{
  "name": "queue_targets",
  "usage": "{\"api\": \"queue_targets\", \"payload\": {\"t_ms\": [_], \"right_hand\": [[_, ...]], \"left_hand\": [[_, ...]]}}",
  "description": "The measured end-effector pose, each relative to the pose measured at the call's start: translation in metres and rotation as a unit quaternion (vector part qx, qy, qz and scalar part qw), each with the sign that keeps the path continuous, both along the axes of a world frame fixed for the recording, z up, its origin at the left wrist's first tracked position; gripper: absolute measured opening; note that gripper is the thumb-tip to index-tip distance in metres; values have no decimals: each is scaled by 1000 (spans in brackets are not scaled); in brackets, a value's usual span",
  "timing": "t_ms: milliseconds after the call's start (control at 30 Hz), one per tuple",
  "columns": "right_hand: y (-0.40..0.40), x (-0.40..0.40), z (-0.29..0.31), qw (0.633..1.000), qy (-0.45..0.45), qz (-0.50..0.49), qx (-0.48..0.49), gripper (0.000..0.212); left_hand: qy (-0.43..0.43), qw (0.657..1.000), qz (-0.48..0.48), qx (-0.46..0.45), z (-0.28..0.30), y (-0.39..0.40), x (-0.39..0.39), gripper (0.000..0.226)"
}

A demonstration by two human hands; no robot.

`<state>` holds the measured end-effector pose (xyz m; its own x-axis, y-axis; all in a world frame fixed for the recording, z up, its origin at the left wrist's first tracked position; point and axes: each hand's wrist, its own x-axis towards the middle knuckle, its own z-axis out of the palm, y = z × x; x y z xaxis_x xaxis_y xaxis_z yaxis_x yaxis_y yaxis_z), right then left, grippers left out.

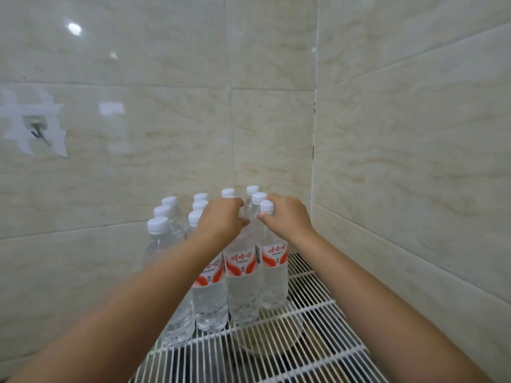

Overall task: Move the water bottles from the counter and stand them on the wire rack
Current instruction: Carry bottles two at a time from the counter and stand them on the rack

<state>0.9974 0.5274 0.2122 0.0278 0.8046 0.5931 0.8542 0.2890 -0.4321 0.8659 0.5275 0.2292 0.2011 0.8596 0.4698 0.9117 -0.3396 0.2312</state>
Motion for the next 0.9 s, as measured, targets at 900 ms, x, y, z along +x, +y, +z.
{"api": "queue_targets", "payload": {"t_ms": [900], "right_hand": [[-87,-105,-60,967,-124,203,86,39]], "left_hand": [[80,972,217,48,-83,-131,-141,39]]}}
